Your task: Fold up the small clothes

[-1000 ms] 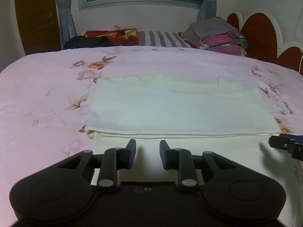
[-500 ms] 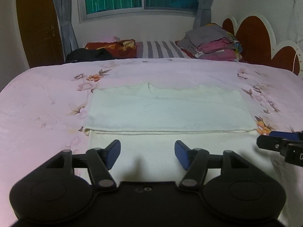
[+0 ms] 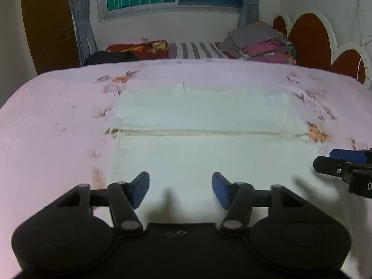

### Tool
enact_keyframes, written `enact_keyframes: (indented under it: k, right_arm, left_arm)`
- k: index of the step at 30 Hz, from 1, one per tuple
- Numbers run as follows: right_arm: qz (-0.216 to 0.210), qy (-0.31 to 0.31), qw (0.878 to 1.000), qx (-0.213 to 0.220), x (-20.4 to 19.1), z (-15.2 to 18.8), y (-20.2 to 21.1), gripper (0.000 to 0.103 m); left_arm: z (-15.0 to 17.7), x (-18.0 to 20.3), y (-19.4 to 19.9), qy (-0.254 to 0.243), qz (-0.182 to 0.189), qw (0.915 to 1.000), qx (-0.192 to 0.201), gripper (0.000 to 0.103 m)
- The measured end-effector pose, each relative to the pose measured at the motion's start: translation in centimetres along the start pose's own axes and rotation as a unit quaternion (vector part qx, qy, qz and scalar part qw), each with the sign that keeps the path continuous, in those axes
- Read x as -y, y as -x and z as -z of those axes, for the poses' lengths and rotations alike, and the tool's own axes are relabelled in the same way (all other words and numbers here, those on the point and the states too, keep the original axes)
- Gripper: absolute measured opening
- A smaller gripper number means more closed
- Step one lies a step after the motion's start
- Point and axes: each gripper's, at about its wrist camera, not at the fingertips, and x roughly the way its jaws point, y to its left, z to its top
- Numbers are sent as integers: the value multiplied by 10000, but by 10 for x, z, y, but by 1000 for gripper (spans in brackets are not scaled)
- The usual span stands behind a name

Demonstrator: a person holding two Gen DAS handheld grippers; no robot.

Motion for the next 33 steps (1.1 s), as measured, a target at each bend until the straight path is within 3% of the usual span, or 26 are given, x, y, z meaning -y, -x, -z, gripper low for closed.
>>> enact_keyframes:
  k: [8,15,22,26,33]
  right_arm:
    - [-94,-64,9998,-175,-16,37,24,44]
    - [253,-373,9988,-215,-34,66,55,44]
    - [601,-483,9964,-342,-53,93,83,45]
    - [816,-555,9943,-398,-57,111,102,60]
    - [1092,-651,9905,-529,-60,139,130,60]
  left_arm:
    - [31,-8,21,-106,180,9994,-284,58]
    - [57,-17,45,-233,410,9983,-350,62]
    - [88,-37,69,-313,384,9978,-433,66]
    - [105,-54,81,-171,414,9976,-523,66]
    - [132,-82,96,-27,365,9969,-698,66]
